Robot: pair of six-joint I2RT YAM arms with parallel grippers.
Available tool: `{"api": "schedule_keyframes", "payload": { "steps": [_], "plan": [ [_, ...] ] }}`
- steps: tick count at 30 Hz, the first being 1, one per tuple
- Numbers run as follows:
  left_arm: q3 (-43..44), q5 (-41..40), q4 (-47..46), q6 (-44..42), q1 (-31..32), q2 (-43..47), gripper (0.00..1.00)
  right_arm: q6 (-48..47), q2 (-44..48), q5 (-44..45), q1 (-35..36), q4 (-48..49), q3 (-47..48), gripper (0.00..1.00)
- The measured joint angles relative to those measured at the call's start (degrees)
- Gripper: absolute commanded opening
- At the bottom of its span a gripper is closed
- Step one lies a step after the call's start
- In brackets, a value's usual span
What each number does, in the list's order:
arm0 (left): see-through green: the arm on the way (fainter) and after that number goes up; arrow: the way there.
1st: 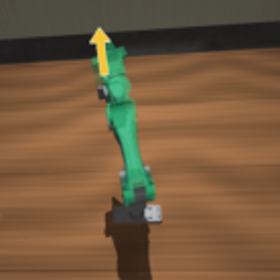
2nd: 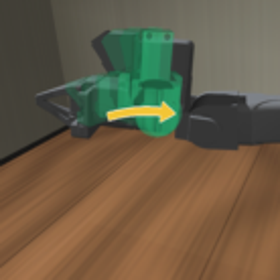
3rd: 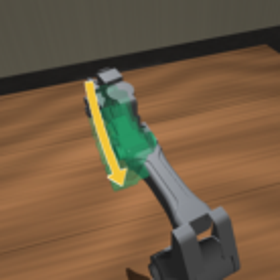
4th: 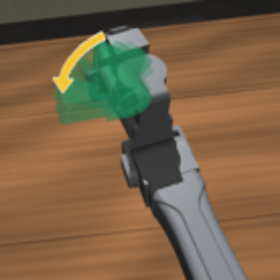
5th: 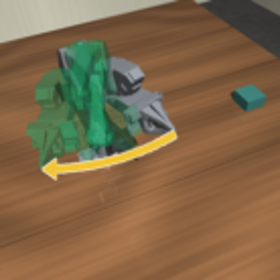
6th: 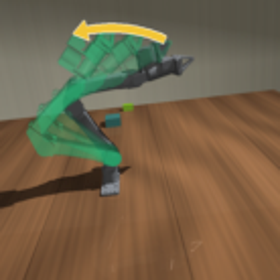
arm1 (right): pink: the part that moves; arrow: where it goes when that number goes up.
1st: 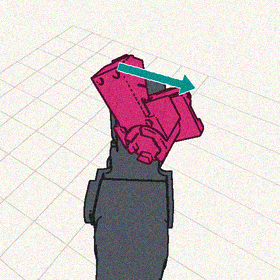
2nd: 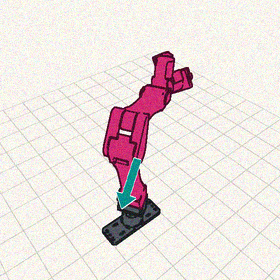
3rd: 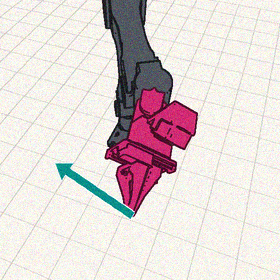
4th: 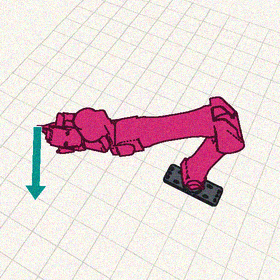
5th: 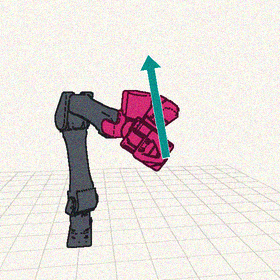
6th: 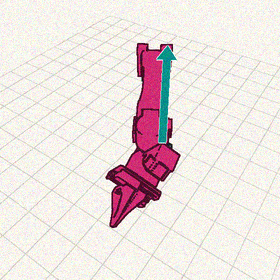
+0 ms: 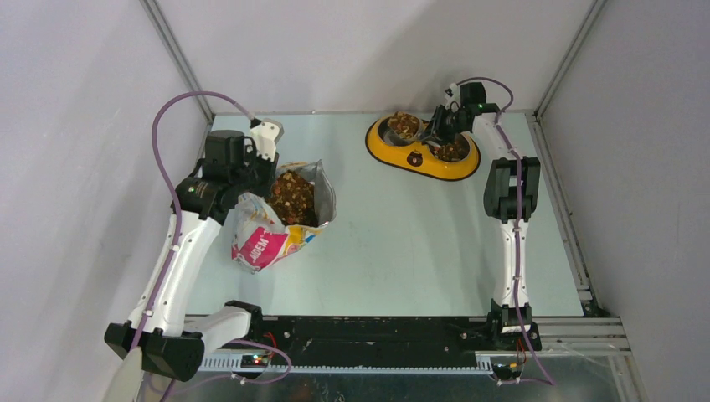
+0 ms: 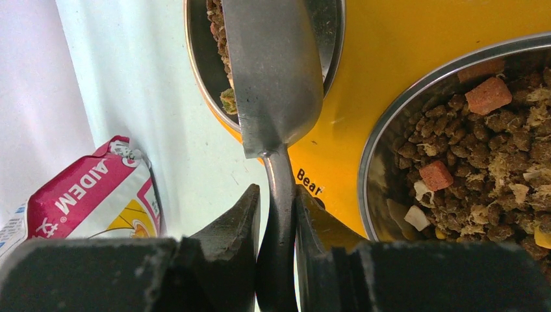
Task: Serve the pet food
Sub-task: Pour the pet food into the pet food bowl.
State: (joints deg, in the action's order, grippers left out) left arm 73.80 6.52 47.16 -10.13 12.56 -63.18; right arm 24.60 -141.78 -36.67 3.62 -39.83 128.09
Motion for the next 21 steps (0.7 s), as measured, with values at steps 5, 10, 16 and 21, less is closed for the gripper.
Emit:
{"api": "schedule_keyframes", "payload": {
  "steps": [5, 10, 16, 21],
  "plan": [
    [0.0, 0.11, 0.0, 0.0, 0.0, 0.0, 0.0, -0.85, 0.07, 0.76, 0.39, -0.11, 0.02, 0.0],
    [0.0, 0.13, 0.02, 0.0, 0.0, 0.0, 0.0, -1.36, 0.35, 1.44, 0.61, -0.39, 0.02, 0.0],
    [0.0, 0.17, 0.02, 0.0, -0.15, 0.0, 0.0, -2.12, 0.61, 2.54, 0.81, -1.53, 0.57, 0.0],
    [0.0, 0.17, 0.0, 0.0, -0.22, 0.0, 0.0, -2.64, 0.7, 3.34, 0.87, -2.29, 1.09, 0.0]
  ]
}}
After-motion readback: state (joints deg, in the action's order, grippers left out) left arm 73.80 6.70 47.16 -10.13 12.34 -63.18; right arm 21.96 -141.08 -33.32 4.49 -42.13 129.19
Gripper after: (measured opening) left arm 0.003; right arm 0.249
